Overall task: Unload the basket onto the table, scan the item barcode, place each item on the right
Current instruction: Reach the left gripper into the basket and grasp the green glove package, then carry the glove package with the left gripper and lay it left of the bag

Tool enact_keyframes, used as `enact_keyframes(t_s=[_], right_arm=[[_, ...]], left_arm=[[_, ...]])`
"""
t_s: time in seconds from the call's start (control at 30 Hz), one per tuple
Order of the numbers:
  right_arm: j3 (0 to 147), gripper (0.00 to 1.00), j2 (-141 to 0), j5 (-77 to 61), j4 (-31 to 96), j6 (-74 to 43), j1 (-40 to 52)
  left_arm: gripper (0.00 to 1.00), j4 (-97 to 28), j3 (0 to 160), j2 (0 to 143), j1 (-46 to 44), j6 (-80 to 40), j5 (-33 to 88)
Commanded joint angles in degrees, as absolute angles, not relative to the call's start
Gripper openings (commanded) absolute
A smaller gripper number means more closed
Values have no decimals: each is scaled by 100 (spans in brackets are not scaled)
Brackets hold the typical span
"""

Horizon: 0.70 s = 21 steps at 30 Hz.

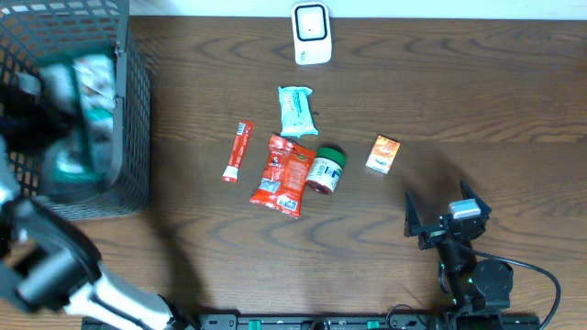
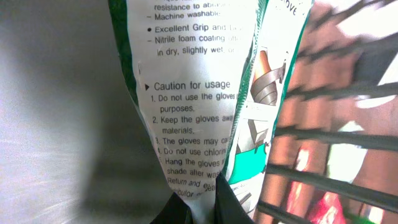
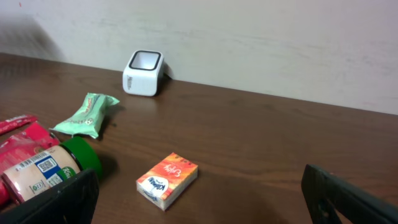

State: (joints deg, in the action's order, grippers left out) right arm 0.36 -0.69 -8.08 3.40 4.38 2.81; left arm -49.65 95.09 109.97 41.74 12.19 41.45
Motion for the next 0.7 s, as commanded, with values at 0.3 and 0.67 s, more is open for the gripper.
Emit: enact_keyframes(t_s=[0.3, 0.67], right_arm=[[32, 99, -45, -801, 360, 388, 217], [32, 99, -45, -801, 360, 388, 217]], left_arm=[[7, -4456, 9789, 7017, 3826, -176, 4534], [7, -6814, 9559, 6204, 1428, -174, 3096]])
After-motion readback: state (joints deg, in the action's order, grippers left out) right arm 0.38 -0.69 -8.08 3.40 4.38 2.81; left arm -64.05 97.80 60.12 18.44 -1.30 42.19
